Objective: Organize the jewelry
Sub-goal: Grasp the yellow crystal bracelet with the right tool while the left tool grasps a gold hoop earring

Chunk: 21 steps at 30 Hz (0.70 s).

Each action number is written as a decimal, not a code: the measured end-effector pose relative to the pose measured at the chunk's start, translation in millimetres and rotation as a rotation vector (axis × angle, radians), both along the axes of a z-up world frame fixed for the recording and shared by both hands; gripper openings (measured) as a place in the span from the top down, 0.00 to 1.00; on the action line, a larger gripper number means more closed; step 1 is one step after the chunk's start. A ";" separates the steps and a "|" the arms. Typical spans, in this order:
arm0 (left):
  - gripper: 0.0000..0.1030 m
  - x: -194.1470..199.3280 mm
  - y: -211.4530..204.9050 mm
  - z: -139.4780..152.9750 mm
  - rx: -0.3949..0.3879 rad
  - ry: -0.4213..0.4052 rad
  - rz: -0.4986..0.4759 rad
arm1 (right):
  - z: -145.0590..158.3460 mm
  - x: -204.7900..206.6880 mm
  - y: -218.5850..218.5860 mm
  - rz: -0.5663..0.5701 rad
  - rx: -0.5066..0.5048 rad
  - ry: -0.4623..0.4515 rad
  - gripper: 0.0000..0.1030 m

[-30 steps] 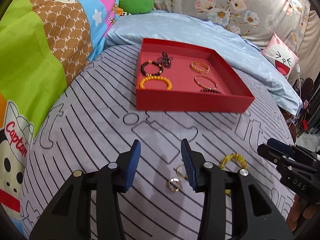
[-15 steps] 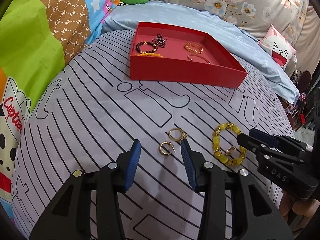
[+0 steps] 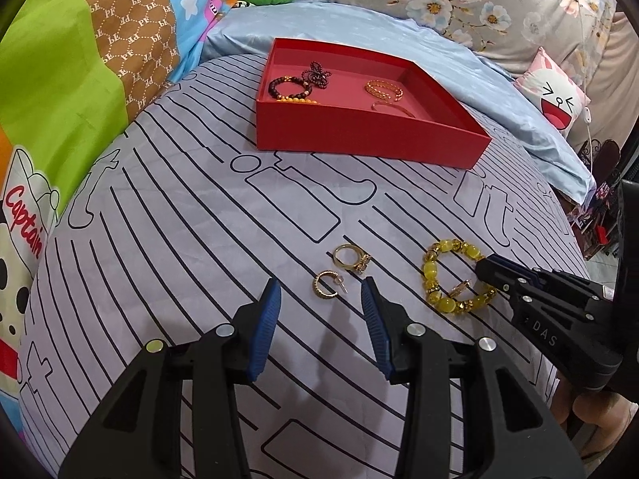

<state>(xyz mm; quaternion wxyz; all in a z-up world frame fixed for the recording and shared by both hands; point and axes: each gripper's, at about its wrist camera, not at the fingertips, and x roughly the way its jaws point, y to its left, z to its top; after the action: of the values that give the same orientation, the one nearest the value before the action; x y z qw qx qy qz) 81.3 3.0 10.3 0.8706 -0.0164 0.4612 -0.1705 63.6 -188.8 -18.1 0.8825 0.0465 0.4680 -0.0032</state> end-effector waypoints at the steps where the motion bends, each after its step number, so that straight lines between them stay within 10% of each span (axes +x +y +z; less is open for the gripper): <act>1: 0.61 -0.5 -0.8 -0.5 0.001 0.001 -0.002 | 0.3 -1.5 -1.8 -0.005 0.007 0.001 0.92; 21: 0.61 11.6 -17.1 -8.0 0.004 -0.009 -0.032 | 11.4 -20.0 -19.7 -0.047 0.122 -0.002 0.92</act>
<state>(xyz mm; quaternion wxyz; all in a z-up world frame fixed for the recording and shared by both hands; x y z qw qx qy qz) 92.9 -14.1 2.3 0.8698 -0.0065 0.4579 -0.1835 43.6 -208.5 -6.6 0.8782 0.1111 0.4651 0.0045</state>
